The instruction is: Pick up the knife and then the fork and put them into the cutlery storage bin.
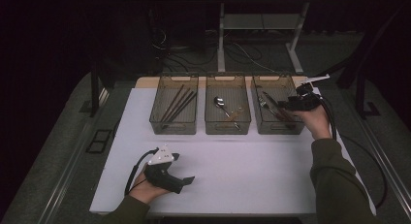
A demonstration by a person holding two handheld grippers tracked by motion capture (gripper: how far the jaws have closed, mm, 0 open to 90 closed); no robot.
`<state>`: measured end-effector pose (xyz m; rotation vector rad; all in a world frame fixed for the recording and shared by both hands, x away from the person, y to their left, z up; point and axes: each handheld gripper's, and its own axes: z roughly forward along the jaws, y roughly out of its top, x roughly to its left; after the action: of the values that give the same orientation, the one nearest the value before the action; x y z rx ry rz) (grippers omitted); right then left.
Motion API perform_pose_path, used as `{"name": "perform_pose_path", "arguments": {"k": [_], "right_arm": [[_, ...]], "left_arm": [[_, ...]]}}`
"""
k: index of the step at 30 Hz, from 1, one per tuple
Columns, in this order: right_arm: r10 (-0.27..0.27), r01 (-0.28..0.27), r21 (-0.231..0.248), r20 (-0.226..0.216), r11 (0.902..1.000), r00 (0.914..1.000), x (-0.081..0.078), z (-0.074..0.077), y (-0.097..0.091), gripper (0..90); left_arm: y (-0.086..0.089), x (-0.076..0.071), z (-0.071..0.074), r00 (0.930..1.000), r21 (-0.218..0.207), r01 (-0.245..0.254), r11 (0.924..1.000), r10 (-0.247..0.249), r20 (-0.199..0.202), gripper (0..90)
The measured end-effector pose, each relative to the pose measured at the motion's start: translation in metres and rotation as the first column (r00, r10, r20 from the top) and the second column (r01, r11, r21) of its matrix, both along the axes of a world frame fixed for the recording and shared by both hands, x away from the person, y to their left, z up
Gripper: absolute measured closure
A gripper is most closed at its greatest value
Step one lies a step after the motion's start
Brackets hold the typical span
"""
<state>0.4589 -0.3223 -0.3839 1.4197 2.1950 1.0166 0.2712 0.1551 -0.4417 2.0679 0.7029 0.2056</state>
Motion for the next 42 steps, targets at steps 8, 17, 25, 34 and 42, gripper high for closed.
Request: {"name": "perform_pose_path", "arguments": {"k": [8, 17, 25, 34, 42], "right_arm": [[0.032, -0.033, 0.038, 0.038, 0.9987, 0.9988, -0.012, 0.010, 0.002, 27.7], [0.081, -0.088, 0.070, 0.099, 0.9937, 0.9918, -0.034, 0.018, 0.004, 20.5], [0.109, -0.123, 0.090, 0.151, 0.9883, 0.9825, -0.055, 0.022, 0.010, 18.1], [0.152, -0.172, 0.073, 0.226, 0.9824, 0.9622, -0.085, 0.026, 0.024, 15.5], [0.179, -0.202, 0.065, 0.254, 0.9772, 0.9504, -0.113, 0.017, 0.032, 15.4]], "left_arm": [[0.002, 0.002, 0.001, 1.0000, 0.002, 0.004, 1.0000, -0.004, -0.002, 1.1], [0.003, 0.002, 0.001, 0.9999, 0.005, 0.009, 0.9999, -0.009, -0.007, 1.1], [0.005, 0.001, 0.001, 1.0000, 0.004, 0.008, 1.0000, -0.007, -0.005, 1.1], [0.006, 0.000, 0.001, 0.9999, 0.006, 0.011, 0.9999, -0.011, -0.001, 1.1], [0.006, 0.000, 0.001, 0.9998, 0.009, 0.018, 0.9998, -0.018, 0.002, 1.1]]}}
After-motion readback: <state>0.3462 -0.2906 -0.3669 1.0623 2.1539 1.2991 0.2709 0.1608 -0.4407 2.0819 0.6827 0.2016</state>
